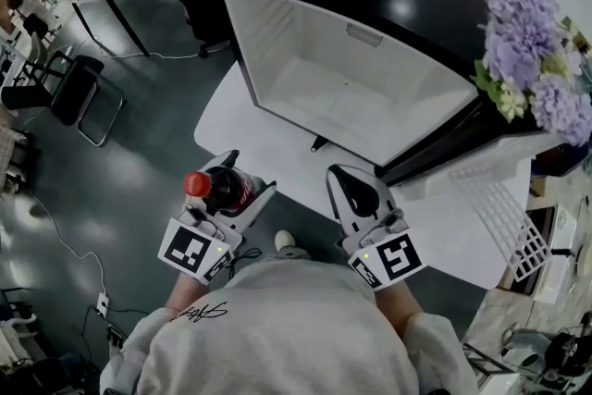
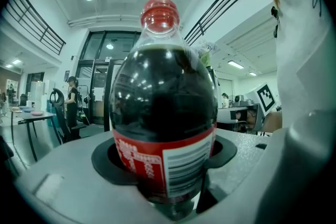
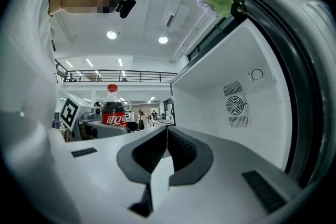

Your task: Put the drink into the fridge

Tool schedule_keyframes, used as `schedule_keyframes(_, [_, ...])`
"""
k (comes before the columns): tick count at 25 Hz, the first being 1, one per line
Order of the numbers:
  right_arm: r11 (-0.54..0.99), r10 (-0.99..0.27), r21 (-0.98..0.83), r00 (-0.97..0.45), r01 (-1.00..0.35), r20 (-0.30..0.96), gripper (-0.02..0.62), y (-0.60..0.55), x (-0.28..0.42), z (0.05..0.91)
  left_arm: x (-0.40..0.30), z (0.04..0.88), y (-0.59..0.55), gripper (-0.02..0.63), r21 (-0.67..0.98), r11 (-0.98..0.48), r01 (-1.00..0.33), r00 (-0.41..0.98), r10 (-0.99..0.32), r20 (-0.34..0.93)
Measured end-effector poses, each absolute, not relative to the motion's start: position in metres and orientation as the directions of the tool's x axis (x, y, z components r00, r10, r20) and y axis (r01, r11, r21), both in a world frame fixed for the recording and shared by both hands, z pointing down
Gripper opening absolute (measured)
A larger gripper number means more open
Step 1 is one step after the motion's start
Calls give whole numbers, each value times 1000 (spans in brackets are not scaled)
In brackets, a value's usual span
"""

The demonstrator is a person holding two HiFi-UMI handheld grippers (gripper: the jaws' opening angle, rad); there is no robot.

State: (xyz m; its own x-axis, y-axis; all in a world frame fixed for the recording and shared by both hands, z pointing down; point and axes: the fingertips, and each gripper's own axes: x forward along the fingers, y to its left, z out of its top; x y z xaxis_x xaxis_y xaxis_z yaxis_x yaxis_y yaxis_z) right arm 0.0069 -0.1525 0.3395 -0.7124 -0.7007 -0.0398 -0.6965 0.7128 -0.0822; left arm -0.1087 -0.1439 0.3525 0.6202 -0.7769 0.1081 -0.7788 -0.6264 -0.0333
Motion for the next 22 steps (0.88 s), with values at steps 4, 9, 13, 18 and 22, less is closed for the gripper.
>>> schedule_keyframes(4, [689, -724, -81, -688, -720, -44, 12, -156, 4, 338, -113, 352, -150, 321, -37, -652, -757, 646, -756, 107])
schedule_keyframes(9, [661, -751, -81, -659, -746, -49, 12, -159, 0, 341, -117, 355, -155, 321, -41, -682, -731, 674, -730, 113])
schedule_keyframes(13, [639, -769, -85, -637, -765, -47, 12, -158, -3, 344, -120, 358, -159, 321, -44, -702, -711, 695, -710, 116])
schedule_keyframes(18, [617, -786, -88, -616, -782, -40, 12, -158, -3, 347, -121, 362, -163, 321, -35, -720, -693, 712, -692, 120])
schedule_keyframes(22, [607, -794, -85, -606, -790, -37, 12, -161, -2, 346, -118, 365, -166, 321, -30, -734, -678, 726, -676, 124])
